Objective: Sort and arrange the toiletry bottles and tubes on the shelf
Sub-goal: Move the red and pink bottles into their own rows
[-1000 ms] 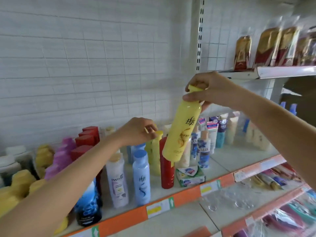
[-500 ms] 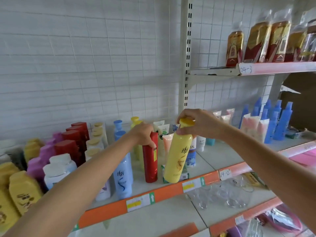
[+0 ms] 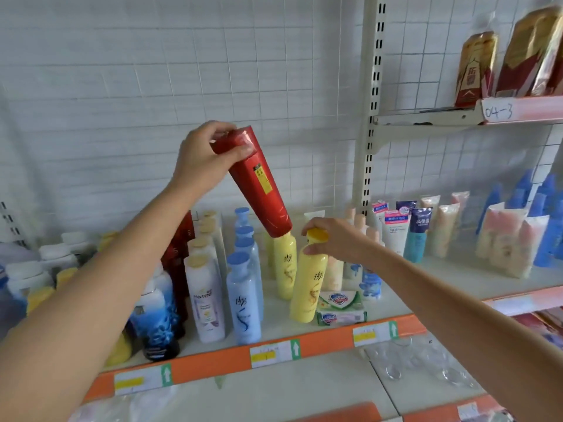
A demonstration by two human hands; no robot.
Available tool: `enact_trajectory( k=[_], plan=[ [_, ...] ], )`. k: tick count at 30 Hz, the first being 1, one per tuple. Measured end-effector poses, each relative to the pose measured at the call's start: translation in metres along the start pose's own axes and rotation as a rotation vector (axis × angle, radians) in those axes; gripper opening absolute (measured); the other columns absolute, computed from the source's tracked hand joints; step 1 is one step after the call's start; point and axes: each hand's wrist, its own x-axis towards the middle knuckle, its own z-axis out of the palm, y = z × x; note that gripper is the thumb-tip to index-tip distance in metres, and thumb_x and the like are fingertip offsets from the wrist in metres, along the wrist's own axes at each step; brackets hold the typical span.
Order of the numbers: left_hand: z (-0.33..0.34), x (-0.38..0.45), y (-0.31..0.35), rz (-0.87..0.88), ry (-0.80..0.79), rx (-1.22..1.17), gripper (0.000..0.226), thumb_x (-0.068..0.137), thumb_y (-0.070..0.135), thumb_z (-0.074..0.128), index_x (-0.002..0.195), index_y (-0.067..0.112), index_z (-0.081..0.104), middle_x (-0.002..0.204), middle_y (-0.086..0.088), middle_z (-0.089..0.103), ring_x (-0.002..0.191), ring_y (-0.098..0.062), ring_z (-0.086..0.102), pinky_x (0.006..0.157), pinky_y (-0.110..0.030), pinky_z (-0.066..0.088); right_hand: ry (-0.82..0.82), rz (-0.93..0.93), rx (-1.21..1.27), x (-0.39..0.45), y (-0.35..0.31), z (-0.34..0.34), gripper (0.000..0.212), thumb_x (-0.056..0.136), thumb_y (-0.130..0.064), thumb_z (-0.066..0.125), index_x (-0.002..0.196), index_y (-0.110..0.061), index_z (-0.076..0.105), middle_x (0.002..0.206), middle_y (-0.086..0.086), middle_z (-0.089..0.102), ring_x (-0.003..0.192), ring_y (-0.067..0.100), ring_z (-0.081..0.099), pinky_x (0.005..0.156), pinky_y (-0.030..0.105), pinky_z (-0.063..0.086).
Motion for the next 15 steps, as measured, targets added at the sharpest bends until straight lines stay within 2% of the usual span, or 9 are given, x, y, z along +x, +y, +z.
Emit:
enact_trajectory(
  k=[3, 5, 9, 13, 15],
  plan=[
    [-0.031, -0.001, 0.0, -0.005, 0.092, -0.039, 0.056, 0.058, 0.048, 0.071, 0.108, 0.025, 0.064, 0.106, 0.003, 0.064, 0.105, -0.02, 0.062, 0.09, -0.049, 0.051, -0.053, -0.02, -0.03, 0.015, -0.002, 0.013, 0.039, 0.08, -0.028, 0.07, 0.116, -0.022, 0.058, 0.109, 0.001, 0.056, 0.095, 0.018, 0.05, 0.072, 0.025, 0.037],
    [-0.043, -0.005, -0.003, 0.004, 0.132, -0.012, 0.05, 0.065, 0.041, 0.071, 0.11, 0.022, 0.064, 0.106, 0.003, 0.064, 0.104, -0.019, 0.061, 0.09, -0.049, 0.051, -0.096, -0.018, -0.047, 0.023, -0.002, 0.022, 0.038, 0.081, -0.027, 0.07, 0.117, -0.022, 0.058, 0.111, 0.003, 0.056, 0.095, 0.02, 0.05, 0.069, 0.025, 0.038],
    [-0.064, -0.009, -0.019, -0.009, 0.172, 0.021, 0.039, 0.073, 0.029, 0.071, 0.111, 0.021, 0.064, 0.105, 0.004, 0.064, 0.103, -0.018, 0.061, 0.093, -0.048, 0.049, -0.12, -0.029, -0.052, 0.036, -0.004, 0.031, 0.036, 0.08, -0.026, 0.07, 0.114, -0.022, 0.059, 0.116, 0.008, 0.058, 0.101, 0.025, 0.053, 0.076, 0.029, 0.039],
    [-0.083, -0.005, -0.031, -0.054, 0.183, -0.011, 0.035, 0.069, 0.033, 0.072, 0.104, 0.031, 0.064, 0.105, 0.004, 0.065, 0.104, -0.019, 0.062, 0.093, -0.049, 0.05, -0.164, -0.061, -0.124, 0.046, -0.01, 0.032, 0.035, 0.081, -0.026, 0.068, 0.114, -0.022, 0.057, 0.118, 0.007, 0.056, 0.098, 0.022, 0.049, 0.076, 0.029, 0.035],
    [-0.09, -0.002, -0.035, -0.057, 0.178, -0.021, 0.035, 0.067, 0.036, 0.072, 0.1, 0.035, 0.064, 0.105, 0.004, 0.066, 0.104, -0.02, 0.062, 0.092, -0.049, 0.05, -0.183, -0.067, -0.173, 0.048, -0.011, 0.031, 0.037, 0.081, -0.026, 0.068, 0.116, -0.021, 0.056, 0.121, 0.005, 0.054, 0.105, 0.021, 0.048, 0.079, 0.028, 0.034]
  ],
)
